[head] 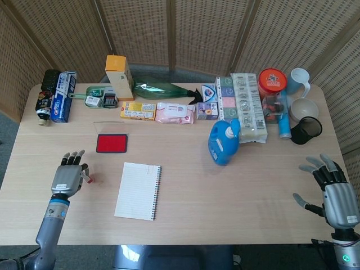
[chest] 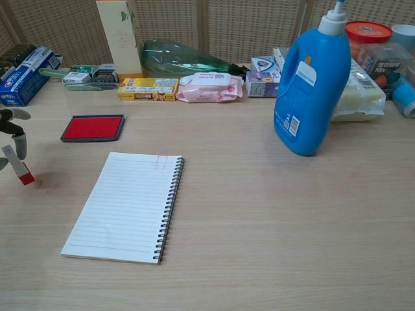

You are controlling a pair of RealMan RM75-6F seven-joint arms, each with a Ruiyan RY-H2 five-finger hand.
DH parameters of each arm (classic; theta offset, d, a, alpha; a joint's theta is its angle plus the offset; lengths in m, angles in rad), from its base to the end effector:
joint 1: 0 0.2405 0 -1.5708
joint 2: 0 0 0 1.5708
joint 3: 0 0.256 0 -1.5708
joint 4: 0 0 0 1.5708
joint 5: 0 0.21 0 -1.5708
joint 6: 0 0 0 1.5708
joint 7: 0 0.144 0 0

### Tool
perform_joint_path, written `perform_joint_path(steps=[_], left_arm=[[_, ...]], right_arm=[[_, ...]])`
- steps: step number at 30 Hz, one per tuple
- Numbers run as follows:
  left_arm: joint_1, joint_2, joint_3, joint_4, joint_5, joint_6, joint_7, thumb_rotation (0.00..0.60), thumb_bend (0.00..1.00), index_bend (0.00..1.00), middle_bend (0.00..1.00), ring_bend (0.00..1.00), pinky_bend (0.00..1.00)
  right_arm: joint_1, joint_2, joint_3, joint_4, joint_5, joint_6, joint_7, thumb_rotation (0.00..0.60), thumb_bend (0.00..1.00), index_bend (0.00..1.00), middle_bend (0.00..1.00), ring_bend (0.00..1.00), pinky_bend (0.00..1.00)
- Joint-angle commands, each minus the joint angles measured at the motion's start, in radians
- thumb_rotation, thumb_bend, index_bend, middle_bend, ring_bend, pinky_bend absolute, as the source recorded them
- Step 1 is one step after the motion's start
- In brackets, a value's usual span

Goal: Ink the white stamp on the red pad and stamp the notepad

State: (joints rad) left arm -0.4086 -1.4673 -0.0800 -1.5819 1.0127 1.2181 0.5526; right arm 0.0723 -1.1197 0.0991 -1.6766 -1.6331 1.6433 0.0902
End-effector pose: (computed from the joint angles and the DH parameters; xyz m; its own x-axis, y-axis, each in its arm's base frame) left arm -0.2664 0.2626 0.0249 0.5194 0.2781 0.8080 0.8411 0.0005 -0.5408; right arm -0.2705 -0.1822 0.1749 0.2300 0.1799 0.9564 -0.9532 -0.1567 0.2587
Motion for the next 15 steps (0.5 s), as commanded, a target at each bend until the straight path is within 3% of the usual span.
perform_joint_path(steps=[1, 3, 6, 10, 15], left_arm=[[0.006, -0.006, 0.004, 0.010, 0.032, 0.024, -0.010, 0.600, 0.49, 0.61, 0.31, 0.25, 0.27], [0.009, -0.013, 0.003, 0.021, 0.051, 0.041, -0.013, 0.600, 0.49, 0.65, 0.46, 0.38, 0.37], [0.011, -0.021, 0.004, 0.034, 0.074, 0.055, -0.020, 0.600, 0.49, 0.73, 0.60, 0.51, 0.49], [0.012, -0.026, 0.004, 0.042, 0.090, 0.062, -0.019, 0.600, 0.49, 0.81, 0.73, 0.64, 0.64], [0.014, -0.029, 0.003, 0.047, 0.107, 0.069, -0.015, 0.600, 0.49, 0.84, 0.76, 0.66, 0.66]], right_arm=[[0.000, -0.001, 0.000, 0.000, 0.000, -0.001, -0.001, 0.600, 0.00, 0.30, 0.21, 0.10, 0.12], [0.000, -0.001, 0.000, -0.001, 0.001, -0.001, -0.002, 0.600, 0.00, 0.30, 0.21, 0.10, 0.12], [0.001, -0.001, 0.000, -0.001, 0.000, -0.001, -0.003, 0.600, 0.00, 0.30, 0.21, 0.10, 0.12], [0.001, -0.002, 0.000, 0.000, -0.001, -0.001, -0.004, 0.600, 0.00, 0.30, 0.21, 0.10, 0.12], [0.001, -0.001, 0.000, -0.001, 0.001, -0.001, -0.003, 0.600, 0.00, 0.30, 0.21, 0.10, 0.12]])
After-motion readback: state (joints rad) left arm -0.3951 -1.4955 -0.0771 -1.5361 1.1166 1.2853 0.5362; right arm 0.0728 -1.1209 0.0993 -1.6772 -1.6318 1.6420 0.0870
